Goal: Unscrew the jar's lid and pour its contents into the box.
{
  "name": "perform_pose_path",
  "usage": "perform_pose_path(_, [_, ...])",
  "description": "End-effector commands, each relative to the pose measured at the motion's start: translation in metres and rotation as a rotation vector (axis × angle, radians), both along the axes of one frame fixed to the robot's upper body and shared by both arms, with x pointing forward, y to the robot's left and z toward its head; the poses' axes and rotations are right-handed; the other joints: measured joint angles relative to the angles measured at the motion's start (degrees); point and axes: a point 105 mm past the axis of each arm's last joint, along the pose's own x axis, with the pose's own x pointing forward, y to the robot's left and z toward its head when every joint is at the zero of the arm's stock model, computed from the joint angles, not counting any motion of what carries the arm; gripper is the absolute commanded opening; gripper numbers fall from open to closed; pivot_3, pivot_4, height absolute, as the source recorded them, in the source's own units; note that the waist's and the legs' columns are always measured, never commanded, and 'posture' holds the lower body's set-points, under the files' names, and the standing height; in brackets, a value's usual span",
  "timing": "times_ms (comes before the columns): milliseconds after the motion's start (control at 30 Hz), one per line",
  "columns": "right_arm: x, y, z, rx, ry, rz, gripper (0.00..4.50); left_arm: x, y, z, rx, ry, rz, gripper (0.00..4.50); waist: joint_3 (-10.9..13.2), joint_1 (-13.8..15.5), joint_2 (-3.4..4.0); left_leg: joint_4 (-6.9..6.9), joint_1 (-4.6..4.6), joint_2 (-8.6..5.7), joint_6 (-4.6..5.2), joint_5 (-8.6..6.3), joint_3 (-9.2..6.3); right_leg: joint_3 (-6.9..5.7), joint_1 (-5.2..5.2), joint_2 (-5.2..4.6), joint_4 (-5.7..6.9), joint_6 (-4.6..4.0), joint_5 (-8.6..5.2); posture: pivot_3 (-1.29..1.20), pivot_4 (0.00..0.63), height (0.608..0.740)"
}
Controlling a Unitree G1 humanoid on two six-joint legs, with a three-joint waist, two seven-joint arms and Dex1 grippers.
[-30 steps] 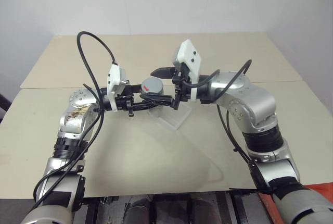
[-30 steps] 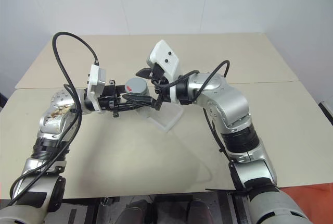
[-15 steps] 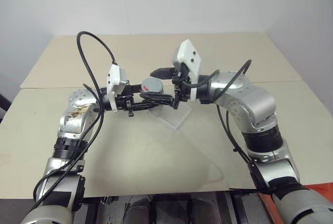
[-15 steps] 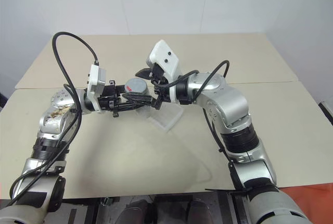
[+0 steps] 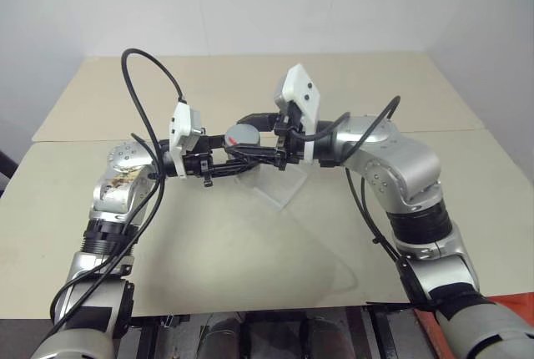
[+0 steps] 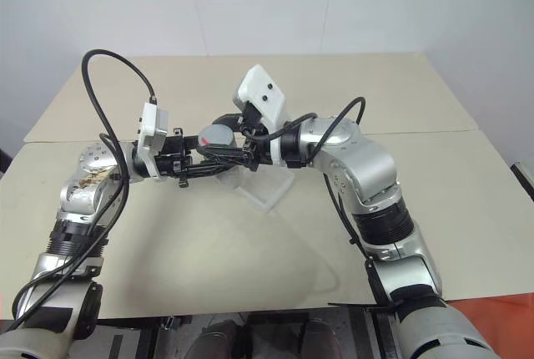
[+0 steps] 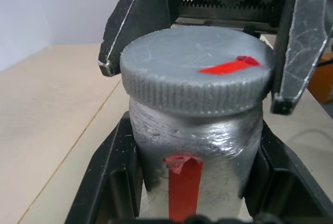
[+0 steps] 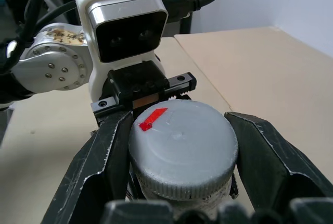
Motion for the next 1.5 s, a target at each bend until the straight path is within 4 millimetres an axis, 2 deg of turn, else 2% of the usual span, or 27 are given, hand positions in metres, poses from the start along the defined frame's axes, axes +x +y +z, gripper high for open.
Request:
perform_pose_path(33, [-0.002,-0.024,0.049,0.109,-0.088,-0.014,2.76,-0.005,0.008,-0.01,0.084,-0.009,-0.016,2.07,0.0,0.0,0.0,0.0,0.0,0.0,0.0,0.0,0.0,0.0,0.0,0.0,0.0,0.0,0.0,0.0,0.15,0.74])
perform_pose_path(267, [-0.004,-0.035,0.061,0.155,-0.057,0.005,2.76,-0.008,0.007,-0.012,0.079,0.0,-0.031,2.07,0.0,0.15,0.0,-0.01,0.0,0.02,0.0,0.0,0.0,-0.02,0.01,0.0,-0.01,0.0,0.0,0.0,0.15,0.74])
perform_pose_path(400, [-0.003,-0.04,0.06,0.158,-0.069,-0.013,2.76,-0.006,0.008,-0.01,0.067,-0.009,-0.018,2.07,0.0,0.02,0.0,-0.01,0.0,0.01,0.0,0.0,0.02,0.01,0.0,0.0,0.0,0.0,0.0,0.0,0.15,0.74])
perform_pose_path(467, [0.003,-0.049,0.055,0.144,-0.086,-0.073,2.76,-0.004,0.01,-0.005,0.047,-0.019,0.0,2.07,0.0,0.05,0.0,-0.02,-0.01,0.01,0.0,0.0,0.02,0.01,-0.01,0.0,0.0,0.0,0.0,0.0,0.15,0.74])
perform_pose_path(533, [0.012,-0.066,0.042,0.133,-0.105,-0.176,2.76,-0.002,0.015,0.005,0.02,-0.049,0.031,2.07,0.0,0.33,0.0,-0.03,-0.01,0.01,0.01,0.0,0.0,0.0,0.0,0.0,-0.01,0.0,0.0,0.0,0.15,0.74])
perform_pose_path(667, [0.029,-0.105,0.004,0.073,-0.11,-0.406,2.76,0.006,0.022,0.022,-0.045,-0.087,0.108,2.07,0.0,0.94,-0.01,0.01,-0.06,-0.01,0.01,-0.01,-0.04,-0.05,0.04,-0.03,-0.06,0.0,0.0,0.0,0.15,0.74])
perform_pose_path(800, [0.049,-0.157,-0.055,-0.014,-0.047,-0.72,2.76,0.014,0.026,0.027,-0.055,-0.133,0.205,2.07,0.0,0.76,0.0,-0.03,-0.03,-0.01,0.01,0.0,0.01,-0.01,0.0,-0.04,-0.05,0.0,0.0,0.0,0.15,0.74])
perform_pose_path(967, [0.06,-0.188,-0.119,-0.093,0.059,-0.928,2.76,0.028,0.023,0.026,-0.073,-0.178,0.31,2.07,0.0,0.41,0.0,-0.01,0.03,-0.01,-0.01,0.01,0.05,0.0,0.06,-0.04,-0.06,0.0,0.0,0.0,0.15,0.74])
perform_pose_path(1067, [0.062,-0.193,-0.134,-0.089,0.101,-0.956,3.7,0.034,0.02,0.025,-0.063,-0.204,0.357,2.07,0.0,0.08,0.0,-0.02,0.04,-0.01,-0.02,0.02,0.07,0.03,0.06,-0.04,-0.06,0.0,0.0,0.0,0.15,0.74])
perform_pose_path(1133, [0.058,-0.192,-0.135,-0.091,0.111,-0.924,4.36,0.037,0.017,0.022,-0.044,-0.222,0.373,2.07,0.0,0.04,0.0,-0.02,0.03,-0.01,-0.02,0.02,0.08,0.04,0.04,-0.03,-0.07,0.0,0.0,0.0,0.15,0.74])
perform_pose_path(1167, [0.056,-0.191,-0.133,-0.088,0.111,-0.91,4.47,0.037,0.015,0.021,-0.035,-0.23,0.376,2.07,0.0,0.05,0.0,-0.03,0.04,-0.01,-0.02,0.02,0.07,0.04,0.05,-0.03,-0.07,0.0,0.0,0.0,0.15,0.74])
perform_pose_path(1233, [0.051,-0.192,-0.123,-0.072,0.109,-0.873,4.47,0.039,0.012,0.017,-0.014,-0.244,0.386,2.07,0.0,0.12,0.0,-0.03,0.04,-0.01,-0.02,0.01,0.06,0.04,0.06,-0.03,-0.08,0.0,0.0,0.0,0.15,0.74])
perform_pose_path(1333, [0.035,-0.187,-0.094,-0.022,0.127,-0.733,4.47,0.048,0.006,0.012,0.058,-0.348,0.446,2.07,0.0,0.48,0.0,-0.01,0.03,-0.01,-0.02,0.01,0.04,0.02,0.08,-0.03,-0.1,0.0,0.0,0.0,0.15,0.74])
perform_pose_path(1400, [0.019,-0.18,-0.075,-0.002,0.135,-0.595,4.47,0.054,0.001,0.014,0.085,-0.448,0.487,2.07,0.0,0.95,0.0,-0.01,0.03,-0.02,-0.02,0.01,0.02,0.01,0.11,-0.03,-0.13,0.0,0.0,0.0,0.15,0.74])
perform_pose_path(1500, [0.002,-0.174,-0.064,-0.019,0.141,-0.469,4.47,0.061,-0.005,0.02,0.14,-0.649,0.54,2.07,0.0,1.46,-0.01,-0.02,0.02,-0.01,0.0,0.0,-0.02,-0.03,0.13,-0.01,-0.16,0.0,0.0,0.0,0.15,0.74])
